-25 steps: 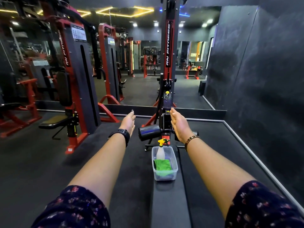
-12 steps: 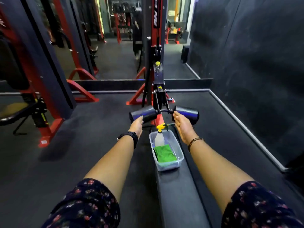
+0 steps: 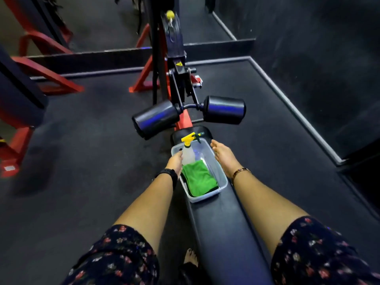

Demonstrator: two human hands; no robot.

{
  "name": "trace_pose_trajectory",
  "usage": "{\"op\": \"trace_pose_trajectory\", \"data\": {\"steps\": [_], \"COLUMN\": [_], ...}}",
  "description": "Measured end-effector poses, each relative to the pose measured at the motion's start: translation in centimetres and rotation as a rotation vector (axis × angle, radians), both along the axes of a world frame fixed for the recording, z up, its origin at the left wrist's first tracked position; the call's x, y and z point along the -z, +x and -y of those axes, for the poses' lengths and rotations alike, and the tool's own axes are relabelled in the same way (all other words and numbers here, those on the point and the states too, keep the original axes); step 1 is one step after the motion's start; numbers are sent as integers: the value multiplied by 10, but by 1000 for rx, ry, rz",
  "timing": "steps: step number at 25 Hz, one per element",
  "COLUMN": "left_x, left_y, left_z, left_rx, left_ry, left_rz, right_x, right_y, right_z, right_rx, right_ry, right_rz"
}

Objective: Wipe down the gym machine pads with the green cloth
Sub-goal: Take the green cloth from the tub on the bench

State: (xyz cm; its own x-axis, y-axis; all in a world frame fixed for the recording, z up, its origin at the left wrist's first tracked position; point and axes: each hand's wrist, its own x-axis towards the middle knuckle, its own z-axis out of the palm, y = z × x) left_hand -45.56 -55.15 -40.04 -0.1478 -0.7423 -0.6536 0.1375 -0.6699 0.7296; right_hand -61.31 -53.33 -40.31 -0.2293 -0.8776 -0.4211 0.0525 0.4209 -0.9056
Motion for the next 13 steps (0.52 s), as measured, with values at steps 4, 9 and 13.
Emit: {"op": "trace_pose_trajectory", "data": {"steps": [4,9,13], "left_x": [30,73,142], "left_y": [-24,-43,-55], "left_z": [17,37,57], "left_rx": [30,19,-47], "left_ry": [130,158,277], "left_rz": [-52,50,35], "right_x": [33,80,136], "right_y": [-4,-17,-28], "right_z": [19,42,61], "right_rx": [-21,-87,-123], "right_ry": [142,217,330], "right_rz": [17,-72,-146]}}
